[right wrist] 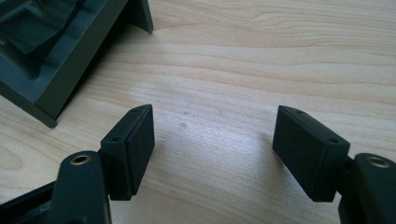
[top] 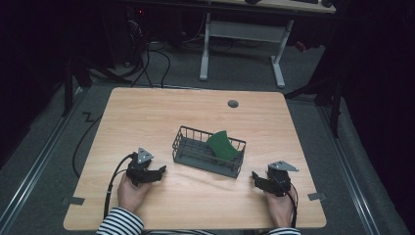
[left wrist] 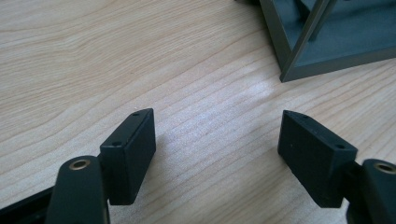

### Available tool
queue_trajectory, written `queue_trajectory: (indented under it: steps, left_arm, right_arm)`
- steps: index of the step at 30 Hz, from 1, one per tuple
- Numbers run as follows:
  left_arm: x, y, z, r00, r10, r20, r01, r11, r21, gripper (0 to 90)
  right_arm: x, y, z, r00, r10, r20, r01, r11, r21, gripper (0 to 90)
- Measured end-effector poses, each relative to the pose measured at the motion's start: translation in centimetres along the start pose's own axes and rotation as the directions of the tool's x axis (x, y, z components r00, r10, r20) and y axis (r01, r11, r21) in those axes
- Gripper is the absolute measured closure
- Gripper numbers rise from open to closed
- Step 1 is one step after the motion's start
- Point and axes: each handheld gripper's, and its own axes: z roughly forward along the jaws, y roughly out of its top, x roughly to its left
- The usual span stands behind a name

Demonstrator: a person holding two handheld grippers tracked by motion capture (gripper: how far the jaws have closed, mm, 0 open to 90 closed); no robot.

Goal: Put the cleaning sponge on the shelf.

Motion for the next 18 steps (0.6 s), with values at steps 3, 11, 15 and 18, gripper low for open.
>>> queue_trajectory:
  steps: [3, 11, 15, 18]
  left_arm:
    - [0.00, 0.00, 0.00, 1.0000, 0.000, 0.000, 0.000, 1.0000, 0.000, 28.2]
    - [-0.02, 0.00, 0.00, 1.0000, 0.001, -0.001, -0.001, 1.0000, 0.000, 28.0]
    - [-0.02, -0.01, 0.00, 1.0000, 0.001, -0.001, -0.001, 1.0000, 0.000, 28.0]
    - [-0.02, -0.01, -0.01, 1.0000, 0.002, -0.001, -0.002, 1.0000, 0.001, 28.0]
  right_arm:
    - [0.08, 0.00, 0.03, 1.0000, 0.002, -0.001, -0.002, 1.000, -0.001, 28.9]
    - [0.36, -0.05, 0.09, 0.9996, -0.024, 0.015, 0.024, 1.000, 0.005, 27.5]
    - [0.39, -0.06, 0.10, 0.9996, -0.025, 0.017, 0.025, 1.000, 0.005, 27.3]
    - [0.48, -0.09, 0.09, 0.9996, -0.019, 0.023, 0.019, 1.000, 0.003, 27.3]
